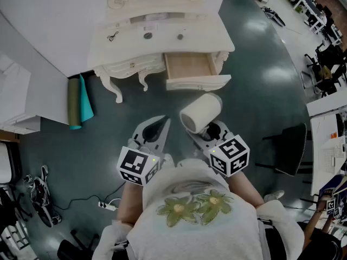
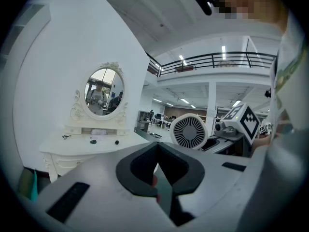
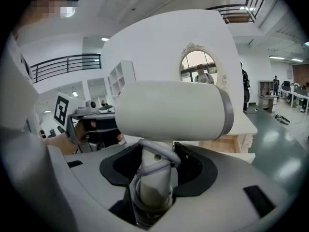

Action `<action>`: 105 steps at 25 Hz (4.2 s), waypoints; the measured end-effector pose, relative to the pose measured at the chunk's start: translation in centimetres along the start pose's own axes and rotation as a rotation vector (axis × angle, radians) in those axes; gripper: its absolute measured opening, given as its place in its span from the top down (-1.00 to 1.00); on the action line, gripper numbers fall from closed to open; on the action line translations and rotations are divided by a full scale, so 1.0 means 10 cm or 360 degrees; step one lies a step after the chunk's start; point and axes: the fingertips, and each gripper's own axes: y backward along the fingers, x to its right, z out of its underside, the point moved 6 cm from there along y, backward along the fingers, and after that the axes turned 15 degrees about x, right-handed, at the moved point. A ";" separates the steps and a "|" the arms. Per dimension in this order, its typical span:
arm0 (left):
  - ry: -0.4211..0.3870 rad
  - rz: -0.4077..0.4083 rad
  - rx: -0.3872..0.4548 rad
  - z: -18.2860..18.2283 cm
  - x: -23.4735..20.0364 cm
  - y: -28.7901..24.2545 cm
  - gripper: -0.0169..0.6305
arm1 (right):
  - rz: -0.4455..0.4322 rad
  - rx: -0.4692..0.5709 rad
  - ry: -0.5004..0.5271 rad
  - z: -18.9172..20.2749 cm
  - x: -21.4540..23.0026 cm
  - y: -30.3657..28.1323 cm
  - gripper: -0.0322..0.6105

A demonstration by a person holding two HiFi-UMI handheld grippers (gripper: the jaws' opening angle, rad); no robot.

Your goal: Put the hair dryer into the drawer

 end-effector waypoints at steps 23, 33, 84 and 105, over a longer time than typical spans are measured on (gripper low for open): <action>0.0080 0.0044 -0.0144 0.28 -0.48 -0.55 0.92 | 0.0018 -0.0061 -0.0052 0.08 0.56 -0.39 0.22; 0.0099 0.0024 -0.0220 0.36 -0.99 -1.31 0.92 | -0.0037 -0.0140 -0.0017 -0.09 1.29 -0.99 0.22; 0.0181 -0.0294 -0.0294 0.63 -1.76 -2.55 0.92 | -0.0514 -0.0604 0.0419 0.17 2.81 -2.14 0.22; 0.0200 -0.0351 -0.0340 0.71 -1.92 -2.63 0.92 | -0.0621 -0.0783 0.0543 0.48 2.97 -2.43 0.22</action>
